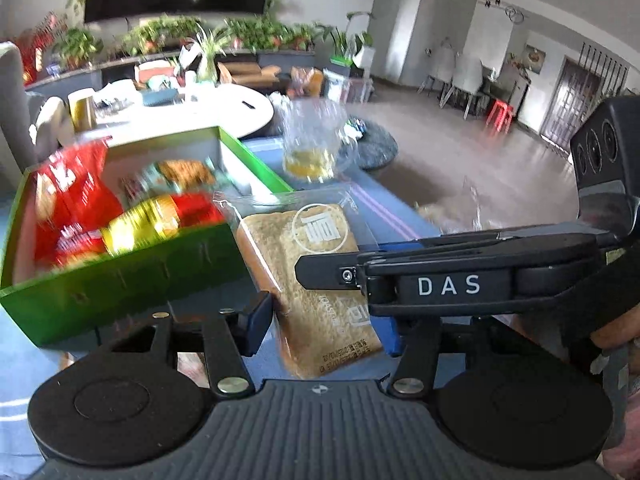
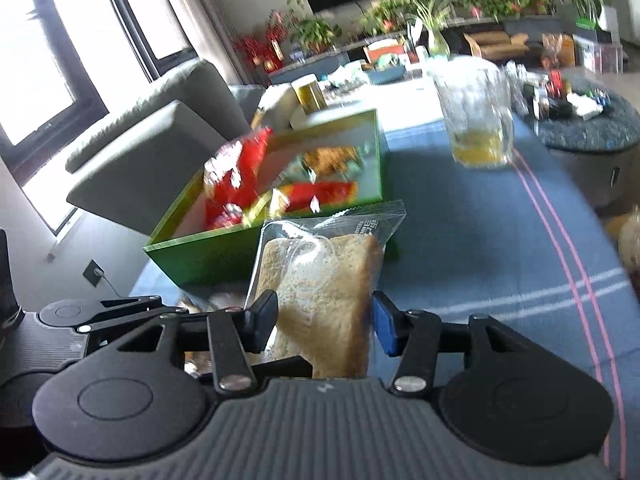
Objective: Organize snacks
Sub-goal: 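Carry the bread loaf bag over the green box with the left gripper, then open the left gripper to drop the bread loaf bag into the box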
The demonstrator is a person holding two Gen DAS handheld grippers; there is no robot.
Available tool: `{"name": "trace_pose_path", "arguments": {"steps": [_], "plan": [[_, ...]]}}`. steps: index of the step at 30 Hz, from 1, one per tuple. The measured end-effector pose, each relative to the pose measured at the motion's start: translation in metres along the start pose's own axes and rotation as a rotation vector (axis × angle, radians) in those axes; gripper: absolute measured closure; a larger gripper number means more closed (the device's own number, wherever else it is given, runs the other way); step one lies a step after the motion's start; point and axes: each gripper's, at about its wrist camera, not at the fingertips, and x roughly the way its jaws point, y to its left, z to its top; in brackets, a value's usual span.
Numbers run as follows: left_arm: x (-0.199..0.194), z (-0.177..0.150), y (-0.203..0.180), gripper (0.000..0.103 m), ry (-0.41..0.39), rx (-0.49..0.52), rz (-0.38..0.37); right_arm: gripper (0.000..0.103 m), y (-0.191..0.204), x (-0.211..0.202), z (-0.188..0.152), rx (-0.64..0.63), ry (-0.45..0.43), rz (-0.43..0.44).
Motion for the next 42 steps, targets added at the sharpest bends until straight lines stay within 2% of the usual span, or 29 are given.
{"name": "trace_pose_path", "arguments": {"steps": [7, 18, 27, 36, 39, 42], "plan": [[-0.006, 0.027, 0.009, 0.053, -0.059, 0.043, 0.054, 0.052, 0.010, 0.004, 0.028, -0.028, -0.056, 0.035], [0.015, 0.072, 0.042, 0.053, -0.106, 0.040, 0.103, 0.051, 0.013, 0.038, 0.080, -0.045, -0.100, 0.059], [0.052, 0.101, 0.069, 0.052, -0.062, 0.034, 0.139, 0.051, -0.001, 0.075, 0.107, -0.031, -0.081, 0.080], [0.086, 0.098, 0.086, 0.052, 0.012, 0.006, 0.138, 0.051, -0.012, 0.106, 0.106, -0.006, -0.015, 0.051], [0.091, 0.096, 0.089, 0.049, 0.026, -0.009, 0.130, 0.051, -0.017, 0.112, 0.106, 0.012, 0.000, 0.037], [0.085, 0.094, 0.091, 0.045, 0.018, -0.026, 0.140, 0.051, -0.020, 0.109, 0.105, -0.003, -0.022, -0.014]]}}
